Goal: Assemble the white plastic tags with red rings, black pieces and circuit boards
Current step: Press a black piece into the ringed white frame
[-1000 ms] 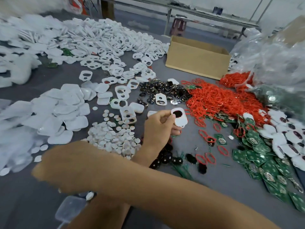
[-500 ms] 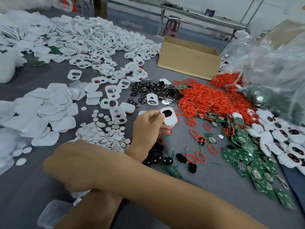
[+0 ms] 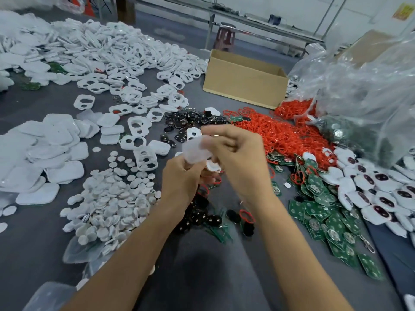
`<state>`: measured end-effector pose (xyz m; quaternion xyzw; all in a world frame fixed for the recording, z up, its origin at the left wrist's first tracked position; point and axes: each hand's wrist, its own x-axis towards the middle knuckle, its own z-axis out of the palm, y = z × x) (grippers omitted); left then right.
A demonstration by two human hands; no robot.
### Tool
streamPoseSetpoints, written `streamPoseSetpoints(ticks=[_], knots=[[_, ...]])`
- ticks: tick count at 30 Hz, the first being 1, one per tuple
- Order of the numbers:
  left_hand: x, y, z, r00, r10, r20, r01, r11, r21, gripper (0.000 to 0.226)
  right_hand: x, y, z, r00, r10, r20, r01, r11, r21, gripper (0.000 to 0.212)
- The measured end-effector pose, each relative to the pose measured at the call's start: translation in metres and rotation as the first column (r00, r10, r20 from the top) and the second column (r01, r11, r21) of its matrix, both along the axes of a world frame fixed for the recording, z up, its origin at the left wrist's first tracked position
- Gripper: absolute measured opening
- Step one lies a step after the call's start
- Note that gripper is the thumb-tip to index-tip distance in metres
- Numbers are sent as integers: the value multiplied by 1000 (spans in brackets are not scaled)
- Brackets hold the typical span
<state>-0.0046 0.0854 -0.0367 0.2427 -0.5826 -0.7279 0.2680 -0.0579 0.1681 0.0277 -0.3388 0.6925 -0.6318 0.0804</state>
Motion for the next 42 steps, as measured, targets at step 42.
streamPoseSetpoints(ticks=[42], knots=[[2, -1, -4, 986, 49, -157, -32, 994, 106, 12, -22, 6, -17, 739, 171, 652, 138, 909, -394, 8]])
